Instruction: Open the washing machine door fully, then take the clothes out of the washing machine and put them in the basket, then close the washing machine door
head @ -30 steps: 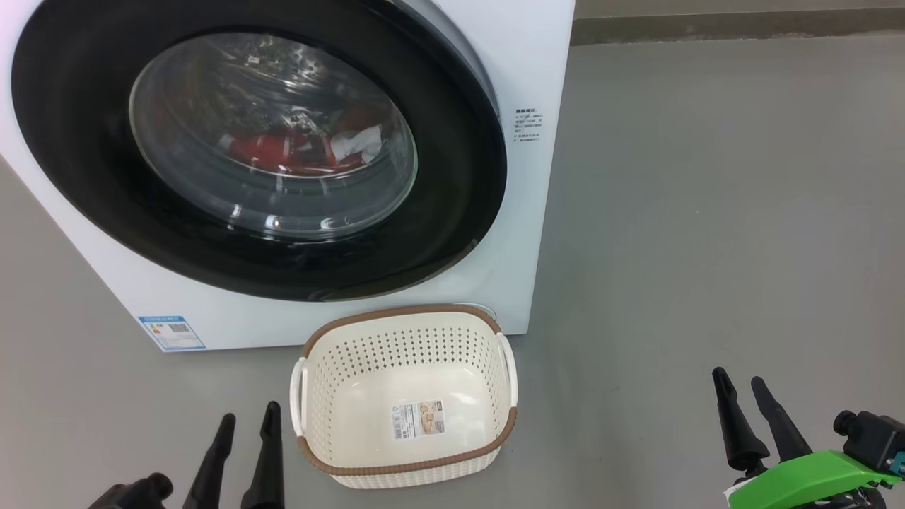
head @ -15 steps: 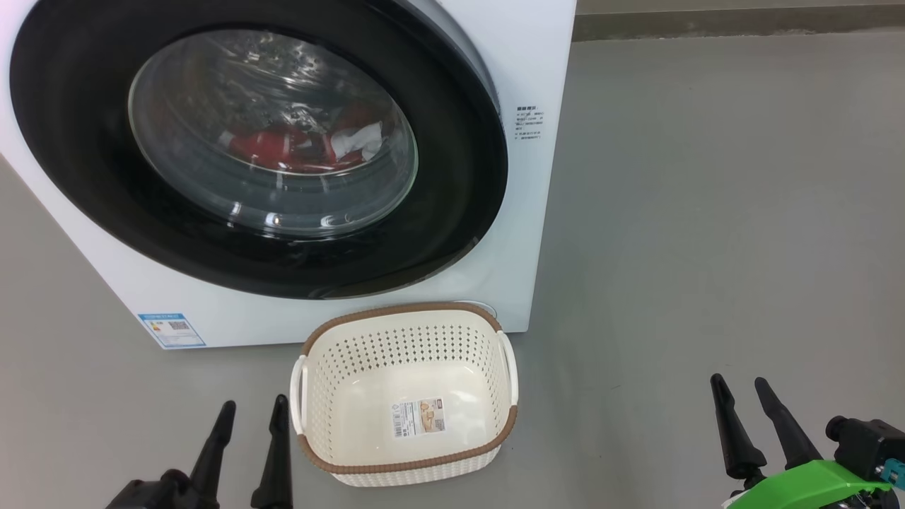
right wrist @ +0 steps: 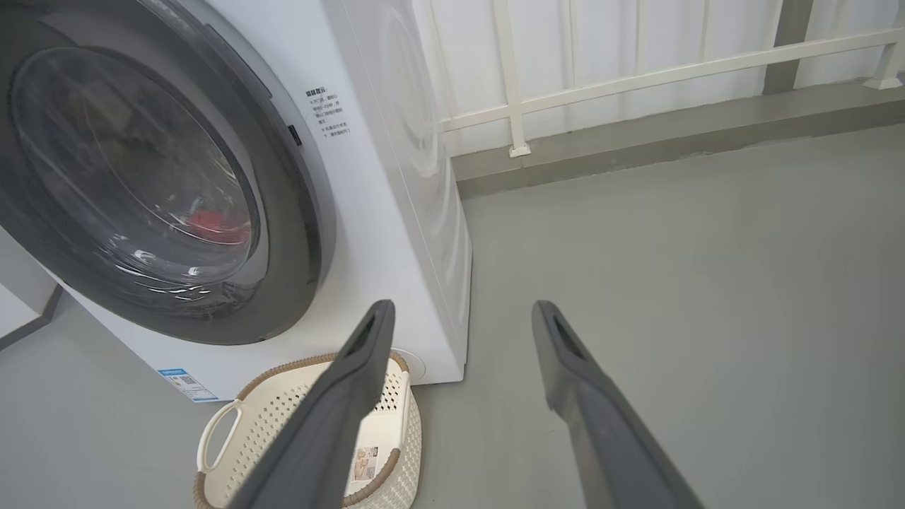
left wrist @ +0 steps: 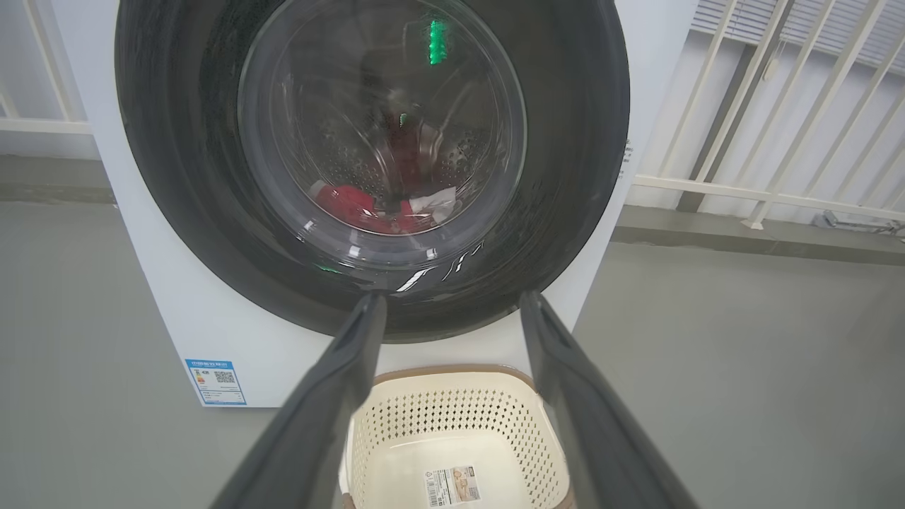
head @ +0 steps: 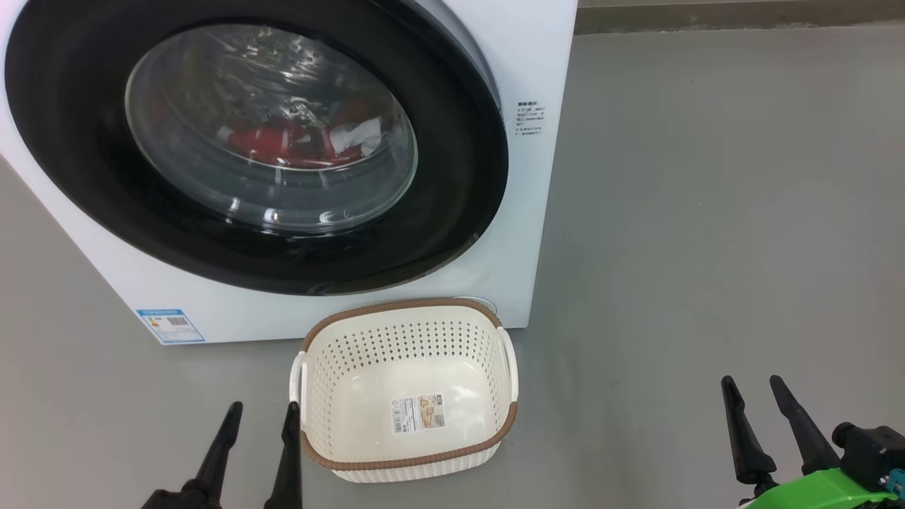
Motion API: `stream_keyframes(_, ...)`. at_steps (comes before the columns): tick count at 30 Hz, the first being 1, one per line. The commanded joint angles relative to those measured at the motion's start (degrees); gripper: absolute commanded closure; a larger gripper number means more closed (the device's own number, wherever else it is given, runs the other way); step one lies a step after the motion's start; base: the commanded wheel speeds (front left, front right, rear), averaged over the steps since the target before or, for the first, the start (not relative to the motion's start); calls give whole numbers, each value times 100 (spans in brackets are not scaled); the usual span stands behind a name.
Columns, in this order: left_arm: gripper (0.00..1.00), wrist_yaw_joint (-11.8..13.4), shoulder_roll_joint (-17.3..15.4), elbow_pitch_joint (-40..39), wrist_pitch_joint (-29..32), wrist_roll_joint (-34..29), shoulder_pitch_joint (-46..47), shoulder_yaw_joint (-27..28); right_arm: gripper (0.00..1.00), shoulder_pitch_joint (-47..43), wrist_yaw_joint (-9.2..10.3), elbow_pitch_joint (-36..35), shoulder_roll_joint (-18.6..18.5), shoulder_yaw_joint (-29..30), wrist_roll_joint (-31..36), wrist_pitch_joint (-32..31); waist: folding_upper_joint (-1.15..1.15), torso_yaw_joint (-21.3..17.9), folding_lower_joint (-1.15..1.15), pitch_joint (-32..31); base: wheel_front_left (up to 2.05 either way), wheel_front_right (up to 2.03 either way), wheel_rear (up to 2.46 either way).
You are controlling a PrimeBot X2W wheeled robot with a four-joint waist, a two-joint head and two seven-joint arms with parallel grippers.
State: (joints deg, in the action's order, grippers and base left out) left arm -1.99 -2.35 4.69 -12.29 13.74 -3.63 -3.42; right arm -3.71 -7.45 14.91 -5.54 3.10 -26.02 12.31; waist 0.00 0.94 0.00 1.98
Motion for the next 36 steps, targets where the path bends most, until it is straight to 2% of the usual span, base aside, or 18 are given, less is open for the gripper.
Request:
stream_keyframes(1,0,27,-46,-179,-106,-212,80,144,0,46,-3,-181,-148,-77,231,105,0,-3,0,2,0,0,0)
stream_keyframes(9,0,29,-52,-168,-241,-639,49,154,0,-29,-3,-215,-164,-49,694,239,0,-15,0,-6,0,0,0)
stream_keyframes(11,0,37,-53,-152,-271,-581,34,177,0,-48,-3,-212,-166,-46,794,269,0,-19,0,-12,0,0,0)
stream_keyframes(36,0,-43,-53,112,-271,-362,42,220,0,-92,-3,-263,-69,29,734,269,0,3,0,-39,0,0,0)
